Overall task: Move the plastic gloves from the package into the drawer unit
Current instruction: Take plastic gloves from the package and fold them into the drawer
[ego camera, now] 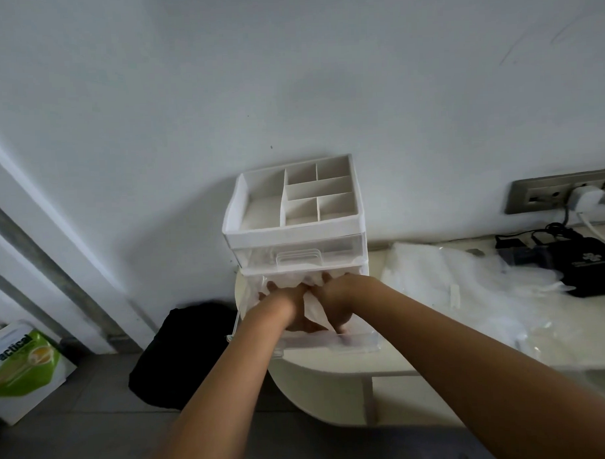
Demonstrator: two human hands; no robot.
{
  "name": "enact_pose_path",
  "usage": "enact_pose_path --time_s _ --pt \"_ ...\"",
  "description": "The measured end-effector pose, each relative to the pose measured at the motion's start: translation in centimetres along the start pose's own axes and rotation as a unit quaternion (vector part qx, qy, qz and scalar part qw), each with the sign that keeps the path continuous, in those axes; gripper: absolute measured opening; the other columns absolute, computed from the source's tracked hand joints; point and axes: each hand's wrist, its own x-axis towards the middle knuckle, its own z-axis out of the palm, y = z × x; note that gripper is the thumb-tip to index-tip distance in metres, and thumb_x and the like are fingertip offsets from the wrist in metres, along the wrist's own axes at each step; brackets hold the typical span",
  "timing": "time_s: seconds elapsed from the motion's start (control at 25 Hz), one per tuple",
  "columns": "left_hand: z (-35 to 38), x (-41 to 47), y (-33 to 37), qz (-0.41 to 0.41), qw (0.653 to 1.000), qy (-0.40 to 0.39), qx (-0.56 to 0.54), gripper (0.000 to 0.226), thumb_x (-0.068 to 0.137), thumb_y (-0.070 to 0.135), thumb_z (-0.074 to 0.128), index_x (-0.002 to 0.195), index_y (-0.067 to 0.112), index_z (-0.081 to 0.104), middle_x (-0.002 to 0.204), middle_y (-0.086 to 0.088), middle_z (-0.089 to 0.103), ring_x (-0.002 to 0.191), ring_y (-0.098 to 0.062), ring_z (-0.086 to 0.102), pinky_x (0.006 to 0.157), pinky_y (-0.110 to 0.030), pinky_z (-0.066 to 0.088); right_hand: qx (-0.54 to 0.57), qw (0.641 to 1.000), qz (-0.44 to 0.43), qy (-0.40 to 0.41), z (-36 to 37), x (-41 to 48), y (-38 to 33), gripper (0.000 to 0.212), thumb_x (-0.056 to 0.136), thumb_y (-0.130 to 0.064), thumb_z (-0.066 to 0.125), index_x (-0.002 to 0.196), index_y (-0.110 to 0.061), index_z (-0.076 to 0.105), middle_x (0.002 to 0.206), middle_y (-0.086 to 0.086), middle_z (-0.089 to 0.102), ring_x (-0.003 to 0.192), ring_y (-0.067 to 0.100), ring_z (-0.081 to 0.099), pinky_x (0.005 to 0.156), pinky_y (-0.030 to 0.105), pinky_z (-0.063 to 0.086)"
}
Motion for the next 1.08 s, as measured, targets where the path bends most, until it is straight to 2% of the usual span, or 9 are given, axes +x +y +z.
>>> enact_pose_path --time_s 0.12,0.2,0.28,0.4,0.48,0.52,0.64,0.84,1.08 --pt "0.7 1.6 -0.4 0.038 0.999 -0.023 -0.008 0.115 0.052 0.08 0.053 0.149 0.04 0.008 0.158 -0.014 0.014 0.142 -0.045 0.012 0.112 -0.064 0.012 0.062 0.996 -0.009 0.071 -0.4 -2.6 0.6 0.068 0.08 -0.014 0.073 0.139 -0.009 0.04 0.123 0.01 0.053 0.123 0.029 0.047 0.103 0.036 0.04" --pt "1.1 2.1 -0.6 0.046 0.998 -0.02 -0.022 0.124 0.042 0.08 0.048 0.151 0.035 0.008 0.158 -0.014 0.015 0.143 -0.043 0.011 0.113 -0.061 0.01 0.126 0.979 -0.042 0.151 -0.6 -5.9 1.6 0.058 0.083 -0.016 0.07 0.135 -0.009 0.047 0.128 0.007 0.055 0.12 0.022 0.051 0.099 0.029 0.041" --pt "0.0 -1.1 -0.5 0.062 0.996 0.018 -0.056 0.106 0.063 0.066 0.064 0.149 0.023 0.021 0.154 -0.012 0.028 0.14 -0.034 0.026 0.114 -0.046 0.023 0.22 0.948 -0.065 0.221 -0.4 -8.9 3.0 0.048 0.087 -0.022 0.066 0.132 -0.016 0.052 0.128 0.002 0.057 0.114 0.015 0.054 0.097 0.026 0.043" --pt "-0.8 -2.9 -1.4 0.079 0.981 0.091 -0.153 0.07 0.081 0.035 0.073 0.14 0.013 0.042 0.141 -0.006 0.046 0.126 -0.023 0.046 0.097 -0.027 0.038 0.229 0.931 -0.026 0.283 0.8 -12.5 6.6 0.02 0.088 -0.032 0.061 0.102 -0.018 0.065 0.099 -0.002 0.067 0.09 0.014 0.062 0.078 0.026 0.049" --pt "-1.3 -4.2 -1.4 0.079 0.967 0.18 -0.163 0.033 0.085 0.035 0.069 0.107 0.011 0.064 0.11 -0.01 0.063 0.099 -0.022 0.06 0.082 -0.03 0.045 0.181 0.94 0.041 0.285 2.3 -14.4 9.7 0.026 0.087 -0.039 0.059 0.077 -0.016 0.06 0.078 -0.001 0.062 0.074 0.015 0.059 0.064 0.027 0.044" --pt "-1.6 -4.9 -0.9 0.082 0.954 0.233 -0.168 0.025 0.087 0.035 0.066 0.083 0.01 0.063 0.087 -0.01 0.063 0.08 -0.023 0.061 0.07 -0.031 0.046 0.168 0.944 0.072 0.274 3.2 -15.1 11.1 0.033 0.087 -0.043 0.059 0.068 -0.016 0.056 0.07 -0.002 0.058 0.066 0.014 0.055 0.059 0.027 0.041" --pt "-1.8 -6.8 2.3 0.146 0.905 0.351 -0.191 0.044 0.089 0.038 0.061 0.057 0.012 0.046 0.056 -0.001 0.051 0.054 -0.017 0.05 0.052 -0.026 0.035 0.181 0.946 0.157 0.218 6.5 -15.9 15.5 0.038 0.088 -0.045 0.058 0.06 -0.018 0.053 0.059 -0.005 0.053 0.052 0.007 0.047 0.055 0.023 0.039" --pt "-0.3 -7.7 10.0 0.325 0.864 0.293 -0.249 0.028 0.086 0.042 0.065 0.073 0.017 0.062 0.085 0.005 0.068 0.081 -0.006 0.061 0.074 -0.023 0.045 0.29 0.905 0.272 0.15 13.0 -15.4 23.0 0.029 0.089 -0.036 0.061 0.083 -0.008 0.065 0.071 0.003 0.066 0.055 0.01 0.056 0.055 0.018 0.042" --pt "3.0 -4.8 18.2 0.377 0.867 0.212 -0.246 0.02 0.09 0.033 0.061 0.103 0.019 0.062 0.116 0.003 0.06 0.108 -0.01 0.055 0.091 -0.019 0.04 0.45 0.83 0.295 0.146 17.5 -16.7 26.7 0.036 0.08 -0.01 0.073 0.112 -0.008 0.057 0.086 0.011 0.061 0.067 0.015 0.054 0.054 0.02 0.043"
